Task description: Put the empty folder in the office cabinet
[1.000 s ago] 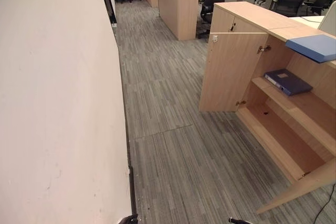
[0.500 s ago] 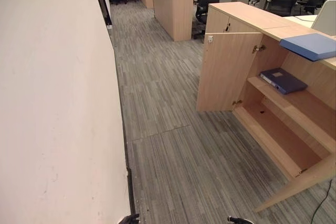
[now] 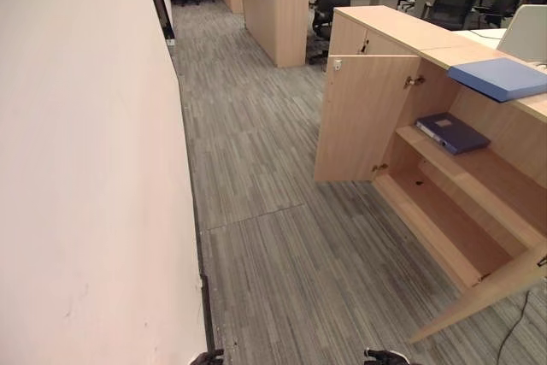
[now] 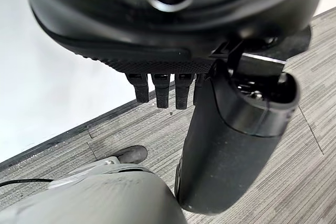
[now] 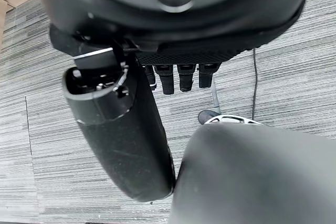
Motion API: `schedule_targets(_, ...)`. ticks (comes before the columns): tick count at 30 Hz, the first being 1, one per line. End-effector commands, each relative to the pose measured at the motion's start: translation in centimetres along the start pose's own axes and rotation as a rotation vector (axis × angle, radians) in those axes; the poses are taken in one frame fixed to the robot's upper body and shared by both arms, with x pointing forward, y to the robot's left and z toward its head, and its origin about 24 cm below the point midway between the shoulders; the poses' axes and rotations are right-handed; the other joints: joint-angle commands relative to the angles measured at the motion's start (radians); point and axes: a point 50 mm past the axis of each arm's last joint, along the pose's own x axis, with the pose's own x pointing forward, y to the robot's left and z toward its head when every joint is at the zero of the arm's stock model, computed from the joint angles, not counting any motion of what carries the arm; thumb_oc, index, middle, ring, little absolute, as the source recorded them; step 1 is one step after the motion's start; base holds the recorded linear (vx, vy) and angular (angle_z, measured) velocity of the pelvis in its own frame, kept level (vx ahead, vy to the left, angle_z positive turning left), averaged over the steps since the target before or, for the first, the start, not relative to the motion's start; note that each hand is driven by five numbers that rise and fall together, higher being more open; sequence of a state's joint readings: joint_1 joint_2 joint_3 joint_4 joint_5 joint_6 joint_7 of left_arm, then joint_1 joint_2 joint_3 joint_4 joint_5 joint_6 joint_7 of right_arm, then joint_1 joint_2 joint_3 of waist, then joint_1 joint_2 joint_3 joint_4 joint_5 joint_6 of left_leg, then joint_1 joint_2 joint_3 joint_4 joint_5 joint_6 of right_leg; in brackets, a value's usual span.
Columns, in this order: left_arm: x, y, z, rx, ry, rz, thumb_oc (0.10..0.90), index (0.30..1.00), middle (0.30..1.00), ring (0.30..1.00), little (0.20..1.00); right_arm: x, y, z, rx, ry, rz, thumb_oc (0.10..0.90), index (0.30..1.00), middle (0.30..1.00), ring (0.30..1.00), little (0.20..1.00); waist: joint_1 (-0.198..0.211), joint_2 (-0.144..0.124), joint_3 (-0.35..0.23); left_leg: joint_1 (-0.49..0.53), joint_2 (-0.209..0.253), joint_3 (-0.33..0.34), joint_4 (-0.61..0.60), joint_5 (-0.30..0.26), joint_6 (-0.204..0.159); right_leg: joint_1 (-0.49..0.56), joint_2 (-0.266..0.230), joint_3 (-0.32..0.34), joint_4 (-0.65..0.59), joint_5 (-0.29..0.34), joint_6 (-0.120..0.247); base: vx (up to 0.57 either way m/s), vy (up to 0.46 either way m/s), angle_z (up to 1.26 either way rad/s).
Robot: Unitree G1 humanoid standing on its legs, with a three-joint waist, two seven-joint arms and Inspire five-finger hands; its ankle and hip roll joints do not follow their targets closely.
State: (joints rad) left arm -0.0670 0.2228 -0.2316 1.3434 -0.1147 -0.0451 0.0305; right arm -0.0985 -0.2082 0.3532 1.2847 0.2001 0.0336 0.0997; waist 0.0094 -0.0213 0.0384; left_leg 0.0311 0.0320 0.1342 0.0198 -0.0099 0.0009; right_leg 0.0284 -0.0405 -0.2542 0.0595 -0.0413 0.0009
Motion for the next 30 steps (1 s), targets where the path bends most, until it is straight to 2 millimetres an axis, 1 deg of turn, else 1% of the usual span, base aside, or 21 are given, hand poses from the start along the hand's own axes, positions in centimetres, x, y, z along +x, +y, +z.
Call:
schedule_targets(1, 0.1, 0.6, 0.3, -0.015, 0.026, 0.010, 0.800, 0.900, 0.900, 0.900, 0.900, 0.1, 0.4, 4.6, -0.052, -0.129, 0.029, 0.800, 0.900, 0.900, 0.900, 0.900, 0.013, -0.043, 0.066, -0.034, -0.043, 0.002, 0.113, -0.113, 0.008, 0.041, -0.015, -0.049, 0.026, -0.049, 0.010, 0.00, -0.033, -0.03)
schedule_targets(2, 0.1, 0.6, 0.3, -0.015, 0.026, 0.010, 0.800, 0.900, 0.900, 0.900, 0.900, 0.1, 0.4, 4.6, -0.052, -0.129, 0.029, 0.800, 0.900, 0.900, 0.900, 0.900, 0.013, -0.043, 0.066, -0.034, -0.043, 0.002, 0.113, -0.113, 0.008, 0.041, -0.015, -0.049, 0.026, -0.049, 0.010, 0.11, -0.126, -0.04)
schedule_targets(3, 0.1, 1.0, 0.5, -0.045, 0.021, 0.020, 0.800, 0.900, 0.900, 0.900, 0.900, -0.1, 0.8, 6.8, -0.073, -0.201, 0.045, 0.800, 0.900, 0.900, 0.900, 0.900, 0.014, -0.056, 0.079, -0.062, -0.016, 0.014, 0.212, -0.151, -0.006, 0.052, -0.003, -0.027, 0.041, -0.079, 0.002, 0.15, -0.240, -0.04)
schedule_targets(5, 0.2, 1.5, 1.6, -0.067, -0.006, 0.037, 0.800, 0.900, 0.900, 0.900, 0.900, -0.5, 1.0, 9.4, -0.135, -0.265, 0.058, 0.800, 0.900, 0.900, 0.900, 0.900, 0.039, -0.079, 0.108, -0.218, 0.052, 0.006, 0.532, -0.054, -0.019, 0.088, 0.032, -0.014, 0.030, -0.105, -0.035, 0.12, -0.281, -0.46)
schedule_targets(6, 0.2, 1.5, 1.6, -0.067, -0.007, 0.037, 0.800, 0.900, 0.900, 0.900, 0.900, -0.5, 1.0, 9.4, -0.135, -0.266, 0.058, 0.800, 0.900, 0.900, 0.900, 0.900, 0.038, -0.077, 0.107, -0.222, 0.055, 0.003, 0.538, -0.056, -0.021, 0.086, 0.035, -0.014, 0.030, -0.106, -0.037, 0.10, -0.235, -0.58)
schedule_targets(7, 0.2, 1.9, 2.0, -0.102, -0.023, 0.051, 0.800, 0.900, 0.900, 0.900, 0.900, -0.8, 1.0, 10.8, -0.178, -0.290, 0.054, 0.800, 0.900, 0.900, 0.900, 0.900, 0.071, -0.091, 0.126, -0.327, 0.053, -0.033, 0.729, 0.006, -0.011, 0.112, 0.056, -0.007, 0.016, -0.118, -0.052, 0.11, -0.179, -0.26)
schedule_targets(8, 0.2, 2.2, 2.1, -0.121, -0.024, 0.059, 0.800, 0.900, 0.900, 0.900, 0.900, -0.8, 1.2, 11.4, -0.192, -0.296, 0.059, 0.800, 0.900, 0.900, 0.900, 0.900, 0.084, -0.096, 0.127, -0.375, 0.049, -0.050, 0.761, 0.020, -0.013, 0.119, 0.058, 0.003, 0.011, -0.124, -0.054, 0.20, -0.169, -0.02)
schedule_targets(11, 0.1, 2.7, 1.2, -0.160, -0.004, 0.071, 0.800, 0.900, 0.900, 0.900, 0.900, -1.0, 1.7, 11.7, -0.224, -0.313, 0.081, 0.800, 0.900, 0.900, 0.900, 0.900, 0.105, -0.109, 0.120, -0.413, 0.043, -0.051, 0.675, 0.017, -0.023, 0.144, 0.038, 0.017, -0.007, -0.122, -0.036, 0.17, 0.058, -0.39)
schedule_targets(13, -0.1, 3.2, -0.6, -0.184, 0.045, 0.097, 0.800, 0.900, 0.900, 0.900, 0.900, -1.0, 2.1, 10.5, -0.236, -0.308, 0.111, 0.800, 0.900, 0.900, 0.900, 0.900, 0.111, -0.110, 0.090, -0.366, 0.055, -0.008, 0.316, 0.075, -0.035, 0.166, -0.007, 0.026, -0.029, -0.106, 0.005, 0.33, 0.192, -0.55)
schedule_targets(14, -0.1, 3.2, -0.6, -0.184, 0.045, 0.097, 0.800, 0.900, 0.900, 0.900, 0.900, -1.0, 2.1, 10.5, -0.236, -0.308, 0.111, 0.800, 0.900, 0.900, 0.900, 0.900, 0.111, -0.110, 0.090, -0.365, 0.055, -0.007, 0.316, 0.075, -0.035, 0.166, -0.007, 0.026, -0.029, -0.106, 0.005, 0.56, 0.252, -0.63)
schedule_targets(15, -0.3, 3.6, -1.4, -0.174, 0.066, 0.109, 0.800, 0.900, 0.900, 0.900, 0.900, -0.9, 2.2, 9.6, -0.229, -0.299, 0.122, 0.800, 0.900, 0.900, 0.900, 0.900, 0.112, -0.091, 0.075, -0.369, 0.057, 0.018, 0.090, 0.152, -0.071, 0.211, -0.007, 0.031, -0.046, -0.116, 0.026, 0.45, 0.206, -0.40)
schedule_targets(17, -0.4, 3.8, -1.9, -0.166, 0.080, 0.120, 0.800, 0.900, 0.900, 0.900, 0.900, -0.8, 2.2, 8.4, -0.227, -0.273, 0.125, 0.800, 0.900, 0.900, 0.900, 0.900, 0.127, -0.076, 0.075, -0.376, 0.059, 0.054, -0.098, 0.219, -0.077, 0.255, -0.012, 0.040, -0.060, -0.118, 0.043, 0.49, 0.242, -0.19)
schedule_targets(19, -0.7, 3.9, -3.4, -0.194, 0.125, 0.127, 0.800, 0.900, 0.900, 0.900, 0.900, -0.7, 2.7, 7.6, -0.234, -0.259, 0.138, 0.800, 0.900, 0.900, 0.900, 0.900, 0.141, -0.068, 0.059, -0.370, 0.059, 0.042, -0.107, 0.196, -0.080, 0.277, -0.025, 0.058, -0.056, -0.127, 0.063, 0.42, 0.236, -0.37)
schedule_targets(20, -0.8, 3.6, -4.2, -0.196, 0.150, 0.128, 0.800, 0.900, 0.900, 0.900, 0.900, -0.5, 3.2, 6.7, -0.235, -0.238, 0.152, 0.800, 0.900, 0.900, 0.900, 0.900, 0.141, -0.055, 0.044, -0.359, 0.063, 0.051, -0.107, 0.236, -0.085, 0.285, -0.027, 0.058, -0.051, -0.138, 0.069, 0.30, 0.183, -0.63)
schedule_targets(23, -1.2, 4.0, -5.5, -0.213, 0.188, 0.141, 0.800, 0.900, 0.900, 0.900, 0.900, -0.5, 4.1, 5.4, -0.209, -0.213, 0.185, 0.800, 0.900, 0.900, 0.900, 0.900, 0.146, -0.071, 0.004, -0.322, 0.032, 0.075, -0.107, 0.245, -0.071, 0.287, -0.083, 0.056, -0.030, -0.111, 0.107, 0.36, 0.276, -0.64)
schedule_targets(25, -1.4, 4.4, -6.2, -0.225, 0.203, 0.154, 0.800, 0.900, 0.900, 0.900, 0.900, -0.4, 4.9, 4.0, -0.149, -0.181, 0.216, 0.800, 0.900, 0.900, 0.900, 0.900, 0.139, -0.098, -0.024, -0.256, -0.031, 0.102, -0.107, 0.201, -0.033, 0.270, -0.177, 0.050, 0.066, 0.014, 0.152, 0.49, 0.405, -0.19)
schedule_targets(26, -1.4, 4.3, -6.2, -0.225, 0.203, 0.154, 0.800, 0.900, 0.900, 0.900, 0.900, -0.4, 4.9, 4.0, -0.149, -0.181, 0.216, 0.800, 0.900, 0.900, 0.900, 0.900, 0.140, -0.096, -0.025, -0.258, -0.029, 0.102, -0.107, 0.201, -0.033, 0.269, -0.175, 0.051, 0.065, 0.016, 0.151, 0.50, 0.502, -0.06)
schedule_targets(27, -1.3, 4.7, -5.9, -0.218, 0.190, 0.159, 0.800, 0.900, 0.900, 0.900, 0.900, -0.4, 4.7, 3.9, -0.127, -0.173, 0.211, 0.800, 0.900, 0.900, 0.900, 0.900, 0.148, -0.107, -0.034, -0.219, -0.081, 0.119, -0.107, 0.157, 0.008, 0.234, -0.261, 0.009, 0.213, 0.147, 0.182, 0.24, 0.281, -0.26)
schedule_targets(28, -1.3, 4.7, -5.9, -0.217, 0.190, 0.159, 0.800, 0.900, 0.900, 0.900, 0.900, -0.4, 4.7, 3.9, -0.127, -0.173, 0.211, 0.800, 0.900, 0.900, 0.900, 0.900, 0.149, -0.108, -0.034, -0.218, -0.082, 0.120, -0.107, 0.156, 0.008, 0.234, -0.262, 0.010, 0.214, 0.147, 0.182, 0.48, 0.600, -0.31)
schedule_targets(29, -1.2, 5.1, -5.2, -0.190, 0.175, 0.167, 0.800, 0.900, 0.900, 0.900, 0.900, -0.5, 4.4, 4.6, -0.112, -0.202, 0.207, 0.800, 0.900, 0.900, 0.900, 0.900, 0.142, -0.115, -0.018, -0.147, -0.141, 0.121, -0.107, 0.092, 0.046, 0.178, -0.369, -0.039, 0.423, 0.266, 0.192, 0.33, 0.482, -0.26)
schedule_targets(30, -1.1, 5.6, -4.6, -0.172, 0.159, 0.177, 0.800, 0.900, 0.900, 0.900, 0.900, -0.6, 4.4, 5.3, -0.116, -0.231, 0.203, 0.800, 0.900, 0.900, 0.900, 0.900, 0.130, -0.113, -0.003, -0.116, -0.155, 0.121, -0.107, 0.069, 0.063, 0.149, -0.406, -0.065, 0.508, 0.320, 0.193, 0.33, 0.486, 0.14)
